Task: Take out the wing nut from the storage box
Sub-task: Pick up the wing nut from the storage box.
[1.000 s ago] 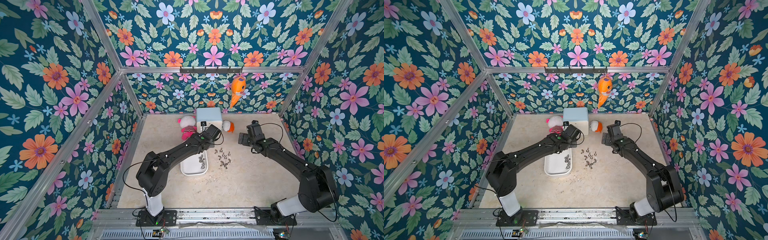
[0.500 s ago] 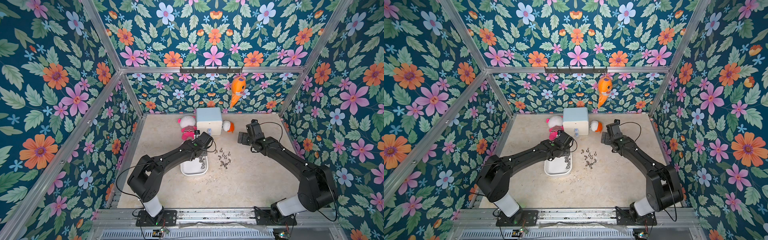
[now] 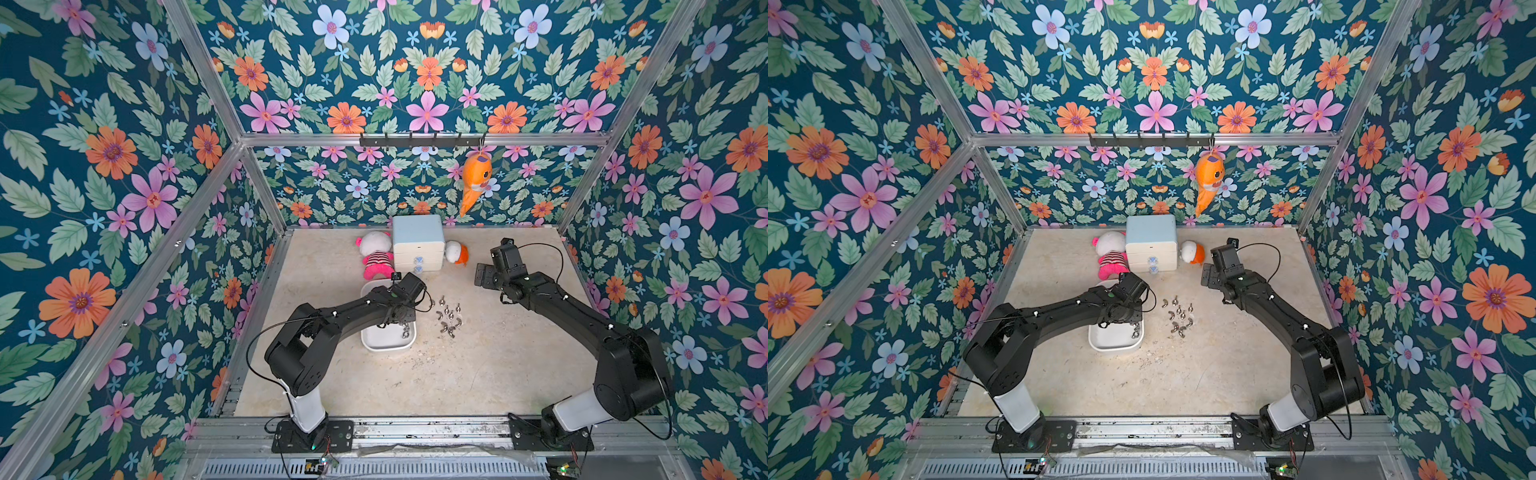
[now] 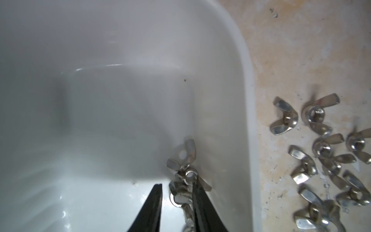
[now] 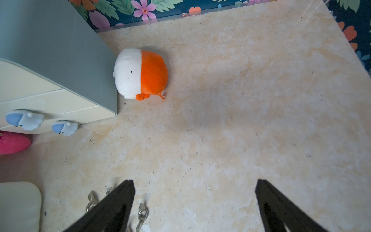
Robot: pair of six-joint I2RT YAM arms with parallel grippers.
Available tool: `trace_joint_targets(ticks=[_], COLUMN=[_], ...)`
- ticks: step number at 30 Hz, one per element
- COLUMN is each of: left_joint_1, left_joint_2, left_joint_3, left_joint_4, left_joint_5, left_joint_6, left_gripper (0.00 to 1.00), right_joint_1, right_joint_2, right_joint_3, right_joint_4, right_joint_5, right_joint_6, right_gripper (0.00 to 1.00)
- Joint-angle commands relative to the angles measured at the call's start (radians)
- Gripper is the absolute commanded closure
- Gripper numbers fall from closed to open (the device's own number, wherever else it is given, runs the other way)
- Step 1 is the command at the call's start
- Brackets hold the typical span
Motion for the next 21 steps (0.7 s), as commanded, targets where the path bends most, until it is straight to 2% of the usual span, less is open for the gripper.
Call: trace_joint_targets(ticks=[1, 21], left_joint_1=[-0.002, -0.012], left_joint_2=[-0.007, 0.046], left_joint_3=[-0.011, 0.002], left_joint_4=[-0.007, 0.002], left_joint_5=[-0.023, -0.058], left_joint_6=[-0.018, -0.053], left_gripper=[0.68, 0.75], right_joint_1=[0.002, 0.005], right_joint_2=[0.004, 0.000], right_joint_3=[0.012, 0.006], right_joint_4=[0.003, 0.002], right_joint_5=[0.008, 0.012], right_joint_6=[-0.009, -0.006], right_gripper=[0.01, 0.01])
